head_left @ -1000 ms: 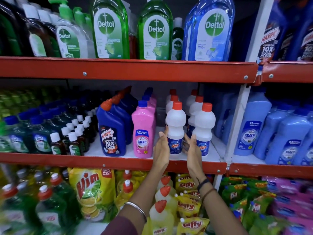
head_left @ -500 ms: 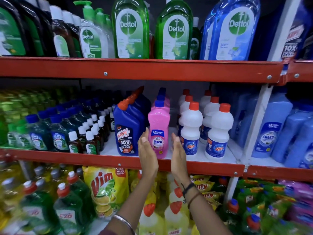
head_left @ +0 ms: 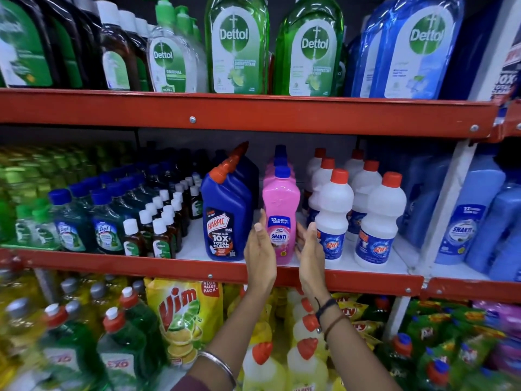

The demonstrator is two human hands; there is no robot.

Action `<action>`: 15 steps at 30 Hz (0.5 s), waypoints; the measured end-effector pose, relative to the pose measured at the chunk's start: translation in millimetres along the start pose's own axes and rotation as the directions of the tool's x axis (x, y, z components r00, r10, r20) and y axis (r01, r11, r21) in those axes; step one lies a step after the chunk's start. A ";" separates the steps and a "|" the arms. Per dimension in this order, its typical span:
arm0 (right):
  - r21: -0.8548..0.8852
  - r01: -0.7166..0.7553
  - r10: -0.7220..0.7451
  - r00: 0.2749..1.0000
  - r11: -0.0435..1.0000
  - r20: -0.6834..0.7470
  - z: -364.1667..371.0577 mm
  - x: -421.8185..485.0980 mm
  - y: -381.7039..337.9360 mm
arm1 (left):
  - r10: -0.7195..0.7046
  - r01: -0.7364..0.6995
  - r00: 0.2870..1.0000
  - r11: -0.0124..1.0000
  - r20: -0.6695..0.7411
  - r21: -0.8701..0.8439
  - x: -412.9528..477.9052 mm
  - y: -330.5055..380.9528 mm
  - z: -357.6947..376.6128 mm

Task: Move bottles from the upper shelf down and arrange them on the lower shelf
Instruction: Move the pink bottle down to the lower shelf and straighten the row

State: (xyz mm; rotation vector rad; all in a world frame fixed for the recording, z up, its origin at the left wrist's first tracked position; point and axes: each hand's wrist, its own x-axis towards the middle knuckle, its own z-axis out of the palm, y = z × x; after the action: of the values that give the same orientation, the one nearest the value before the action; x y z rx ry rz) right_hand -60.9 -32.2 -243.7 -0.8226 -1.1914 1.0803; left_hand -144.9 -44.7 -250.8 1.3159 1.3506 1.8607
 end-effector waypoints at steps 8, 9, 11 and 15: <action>-0.063 0.313 -0.317 0.947 0.948 -0.051 29.5 -46.5 20.0 | 0.269 -0.349 0.846 0.932 -0.461 -0.097 -15.8 1.5 -35.3; -0.059 0.281 -0.279 0.960 0.958 0.037 37.3 -48.4 23.5 | 0.252 -0.341 0.821 0.936 -0.512 -0.088 -11.3 -1.1 -43.3; -0.094 0.204 -0.186 0.967 0.974 0.175 52.5 -46.6 28.9 | 0.136 -0.219 0.843 0.971 -0.521 -0.100 -0.1 -2.8 -56.7; -0.129 0.069 -0.033 0.964 0.989 0.263 79.9 -31.2 31.1 | -0.014 -0.023 0.900 0.997 -0.436 -0.079 23.5 -5.1 -74.0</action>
State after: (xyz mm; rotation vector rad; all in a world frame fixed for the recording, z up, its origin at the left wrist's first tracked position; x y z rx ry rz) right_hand -146.3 -56.0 -265.5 -0.7662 -1.5139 1.0967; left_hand -221.8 -56.2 -249.1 0.8873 1.4609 2.2815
